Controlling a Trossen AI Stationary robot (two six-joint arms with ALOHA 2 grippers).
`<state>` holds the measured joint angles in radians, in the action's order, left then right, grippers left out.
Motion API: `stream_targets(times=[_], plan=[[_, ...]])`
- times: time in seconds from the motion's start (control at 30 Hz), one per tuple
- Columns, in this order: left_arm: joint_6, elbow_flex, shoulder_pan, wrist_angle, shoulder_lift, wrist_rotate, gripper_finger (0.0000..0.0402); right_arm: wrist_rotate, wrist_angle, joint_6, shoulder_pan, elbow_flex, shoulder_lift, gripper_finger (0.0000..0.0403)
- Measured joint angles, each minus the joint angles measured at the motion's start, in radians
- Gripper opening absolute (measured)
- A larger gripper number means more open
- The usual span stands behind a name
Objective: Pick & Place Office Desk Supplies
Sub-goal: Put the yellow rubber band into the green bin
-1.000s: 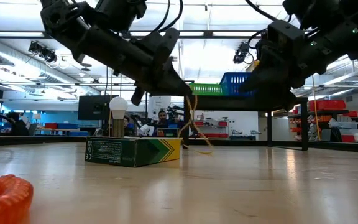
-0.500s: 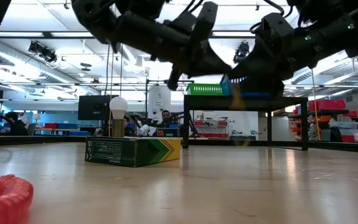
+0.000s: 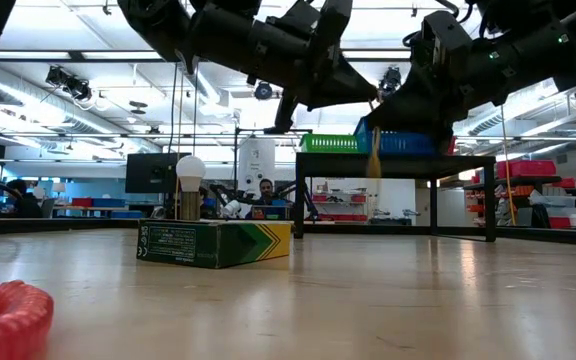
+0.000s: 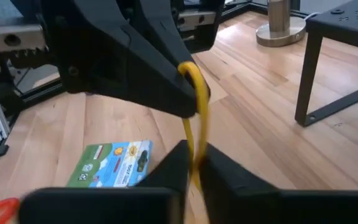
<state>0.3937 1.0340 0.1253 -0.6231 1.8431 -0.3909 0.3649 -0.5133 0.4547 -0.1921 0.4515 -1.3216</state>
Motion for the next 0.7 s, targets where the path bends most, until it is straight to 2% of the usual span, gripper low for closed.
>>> stream_targets(times=[0.1, 0.27, 0.43, 0.57, 0.7], plan=[[-0.001, 0.000, 0.000, 0.001, -0.009, 0.000, 0.0018, 0.000, 0.000, -0.005, 0.000, 0.000, 0.000, 0.0011], [0.001, 0.000, 0.000, 0.001, -0.010, -0.001, 0.0055, -0.007, 0.003, -0.034, 0.000, 0.000, 0.005, 0.0018], [0.000, -0.001, -0.002, 0.030, -0.029, -0.001, 0.0088, -0.010, 0.005, -0.034, 0.000, 0.000, 0.014, 0.0007], [-0.047, -0.004, -0.004, 0.098, -0.088, -0.001, 0.0096, -0.025, 0.015, -0.034, 0.000, 0.000, 0.029, 0.0008], [-0.054, -0.062, -0.018, 0.091, -0.152, 0.008, 0.0094, -0.028, 0.038, -0.040, 0.000, 0.000, 0.065, 0.0005]])
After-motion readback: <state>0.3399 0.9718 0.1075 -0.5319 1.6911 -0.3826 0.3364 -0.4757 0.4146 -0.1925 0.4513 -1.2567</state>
